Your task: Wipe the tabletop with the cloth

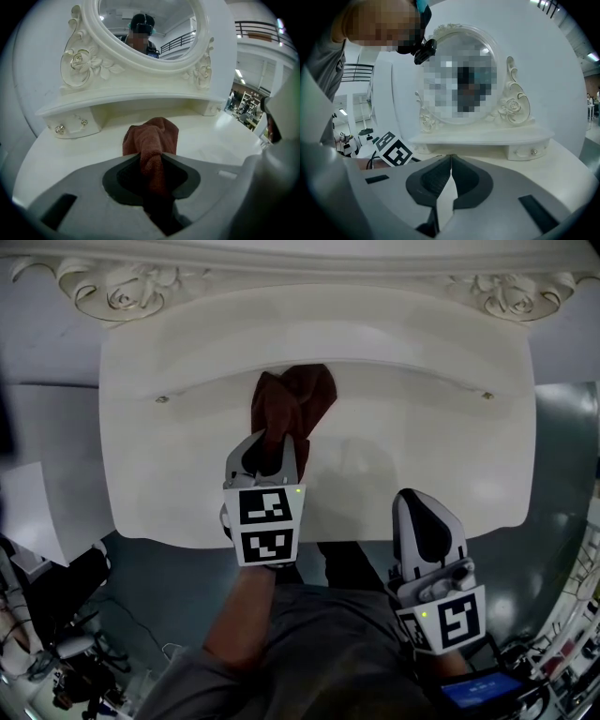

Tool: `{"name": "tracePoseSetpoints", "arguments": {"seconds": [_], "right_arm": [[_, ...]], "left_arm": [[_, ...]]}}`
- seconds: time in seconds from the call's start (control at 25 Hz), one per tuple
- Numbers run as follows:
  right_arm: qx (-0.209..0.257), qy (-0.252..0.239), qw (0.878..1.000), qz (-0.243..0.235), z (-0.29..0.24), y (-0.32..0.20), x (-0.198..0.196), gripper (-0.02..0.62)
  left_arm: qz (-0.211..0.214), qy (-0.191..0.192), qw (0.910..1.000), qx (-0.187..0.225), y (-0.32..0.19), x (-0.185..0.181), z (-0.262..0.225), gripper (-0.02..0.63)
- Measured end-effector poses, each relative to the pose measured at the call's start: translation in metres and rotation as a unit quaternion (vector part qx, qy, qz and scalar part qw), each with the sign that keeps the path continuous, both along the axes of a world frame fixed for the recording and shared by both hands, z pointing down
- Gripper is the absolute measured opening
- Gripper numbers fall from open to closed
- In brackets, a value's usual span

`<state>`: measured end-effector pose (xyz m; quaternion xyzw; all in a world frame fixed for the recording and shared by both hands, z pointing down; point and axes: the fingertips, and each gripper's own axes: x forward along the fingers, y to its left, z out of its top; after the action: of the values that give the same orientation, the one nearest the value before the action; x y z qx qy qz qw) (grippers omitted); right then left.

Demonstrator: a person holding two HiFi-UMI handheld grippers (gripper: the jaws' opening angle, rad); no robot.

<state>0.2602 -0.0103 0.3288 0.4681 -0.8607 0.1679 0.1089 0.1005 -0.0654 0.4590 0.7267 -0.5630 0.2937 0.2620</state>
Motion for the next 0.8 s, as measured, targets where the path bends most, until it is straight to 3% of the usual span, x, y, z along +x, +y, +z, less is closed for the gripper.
{"name": "tracePoseSetpoints", "arguments": {"seconds": [0.8], "right_arm": [[-0.017, 0.021, 0.997, -0.076, 0.02, -0.016, -0.123, 0.015]], "left_arm": [[-0.068, 0.021, 0.9975, -0.003, 0.004, -0.123, 0.022, 0.1]]}}
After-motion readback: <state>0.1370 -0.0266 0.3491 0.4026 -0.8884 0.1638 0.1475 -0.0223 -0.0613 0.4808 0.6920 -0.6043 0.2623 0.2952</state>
